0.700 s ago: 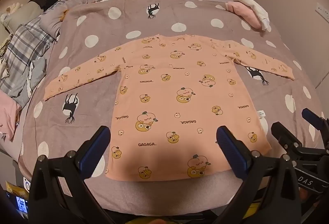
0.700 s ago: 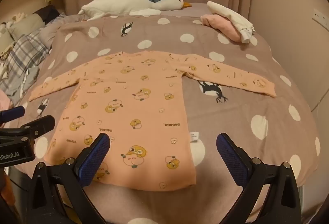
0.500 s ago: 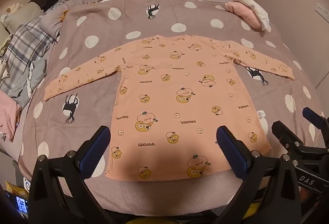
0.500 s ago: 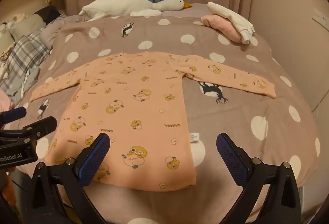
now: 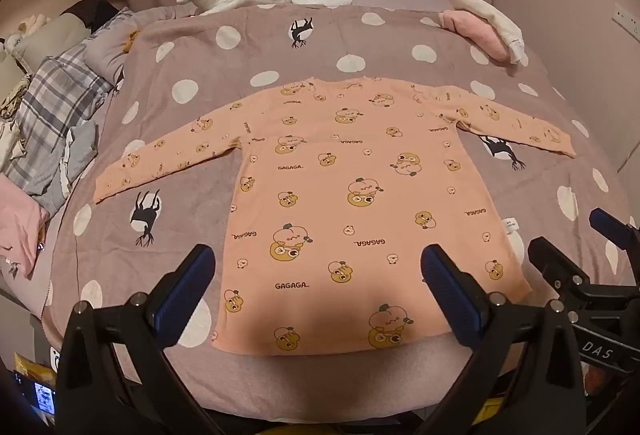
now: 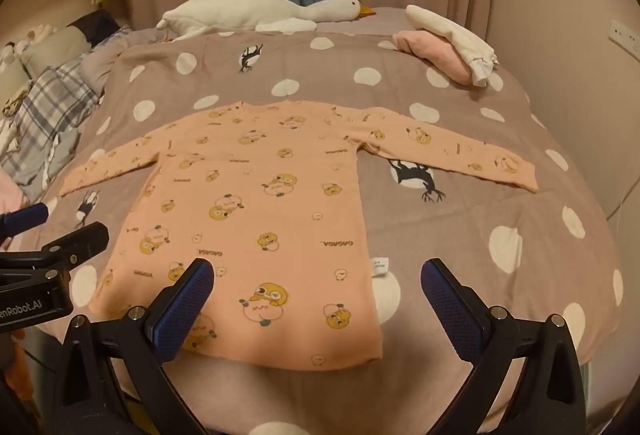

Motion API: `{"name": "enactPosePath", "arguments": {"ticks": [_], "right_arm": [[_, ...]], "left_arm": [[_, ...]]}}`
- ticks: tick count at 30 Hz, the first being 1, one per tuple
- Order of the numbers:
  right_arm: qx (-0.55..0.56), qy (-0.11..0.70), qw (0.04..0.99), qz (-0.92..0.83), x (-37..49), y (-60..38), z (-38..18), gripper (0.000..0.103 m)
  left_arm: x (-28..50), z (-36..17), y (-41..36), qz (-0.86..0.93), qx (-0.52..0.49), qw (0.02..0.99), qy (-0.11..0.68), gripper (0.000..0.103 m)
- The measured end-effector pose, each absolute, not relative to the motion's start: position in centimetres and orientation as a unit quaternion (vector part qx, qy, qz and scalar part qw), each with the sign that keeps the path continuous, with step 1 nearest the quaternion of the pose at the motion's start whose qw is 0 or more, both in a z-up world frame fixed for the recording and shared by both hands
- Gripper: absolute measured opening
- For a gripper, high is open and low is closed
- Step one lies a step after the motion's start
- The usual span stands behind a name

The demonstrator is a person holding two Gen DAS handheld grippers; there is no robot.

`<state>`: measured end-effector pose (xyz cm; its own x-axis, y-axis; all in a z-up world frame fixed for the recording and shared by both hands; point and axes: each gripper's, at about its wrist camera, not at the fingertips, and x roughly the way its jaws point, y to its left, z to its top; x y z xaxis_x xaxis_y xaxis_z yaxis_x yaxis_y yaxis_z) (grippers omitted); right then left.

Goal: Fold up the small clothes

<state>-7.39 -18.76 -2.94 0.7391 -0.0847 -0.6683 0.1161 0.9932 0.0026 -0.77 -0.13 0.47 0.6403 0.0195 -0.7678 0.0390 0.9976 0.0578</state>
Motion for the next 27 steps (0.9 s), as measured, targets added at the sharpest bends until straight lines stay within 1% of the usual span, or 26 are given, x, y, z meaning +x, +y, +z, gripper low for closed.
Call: {"name": "enactPosePath", "arguments": {"ticks": [27], "right_arm": [[0.024, 0.357, 0.932, -0.051, -7.48, -18.69, -2.84, 0.102]], "left_arm": [[-0.94, 0.59, -0.19, -0.005, 0.036, 0.907, 0.419, 0.103]]}}
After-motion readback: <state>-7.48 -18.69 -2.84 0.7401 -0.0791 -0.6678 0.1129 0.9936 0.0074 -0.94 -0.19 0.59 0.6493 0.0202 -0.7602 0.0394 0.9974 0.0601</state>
